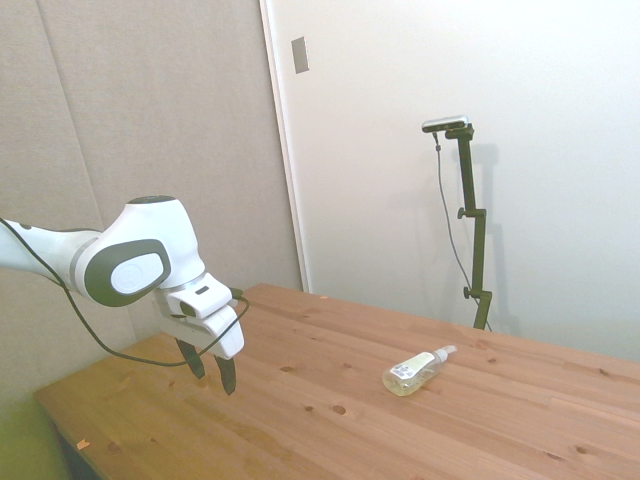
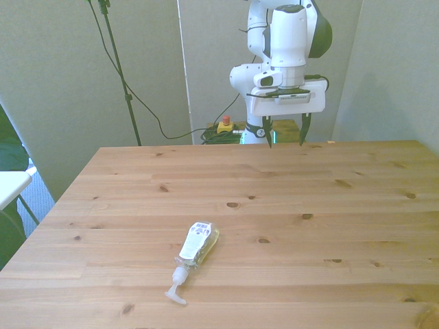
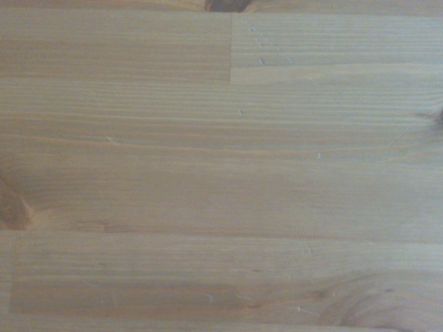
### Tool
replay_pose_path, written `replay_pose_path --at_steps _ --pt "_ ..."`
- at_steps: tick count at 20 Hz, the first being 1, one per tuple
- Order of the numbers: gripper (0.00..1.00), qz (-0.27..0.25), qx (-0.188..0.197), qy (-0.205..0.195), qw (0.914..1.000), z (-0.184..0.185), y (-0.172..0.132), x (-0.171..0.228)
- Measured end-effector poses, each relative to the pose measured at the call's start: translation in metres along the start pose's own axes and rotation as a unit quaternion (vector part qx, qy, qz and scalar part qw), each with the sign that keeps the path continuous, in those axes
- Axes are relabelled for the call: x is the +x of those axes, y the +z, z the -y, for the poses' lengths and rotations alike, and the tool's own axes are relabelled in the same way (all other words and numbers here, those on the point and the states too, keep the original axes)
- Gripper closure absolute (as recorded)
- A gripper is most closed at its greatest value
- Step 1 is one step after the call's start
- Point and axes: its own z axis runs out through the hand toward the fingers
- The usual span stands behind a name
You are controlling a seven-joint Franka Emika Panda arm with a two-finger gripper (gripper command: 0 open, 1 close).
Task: Stand the sanitizer
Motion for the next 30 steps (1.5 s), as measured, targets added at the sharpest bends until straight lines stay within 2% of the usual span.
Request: replay_pose_path --at_steps 4,7,10,14,18,24,30 --pt "0.00 -0.009 0.003 0.012 0.9999 0.002 -0.002 0.006" --pt "0.00 -0.029 0.009 0.037 0.9989 0.001 -0.007 0.033" --pt "0.00 -0.050 0.010 0.068 0.9964 0.004 -0.012 0.083" --pt "0.00 -0.071 0.015 0.109 0.9914 0.016 -0.012 0.170" --pt "0.00 -0.091 0.022 0.131 0.9869 0.039 -0.007 0.240" --pt "0.00 -0.100 0.020 0.171 0.9800 0.058 0.010 0.319" --pt "0.00 -0.090 -0.002 0.204 0.9748 0.064 0.040 0.375"
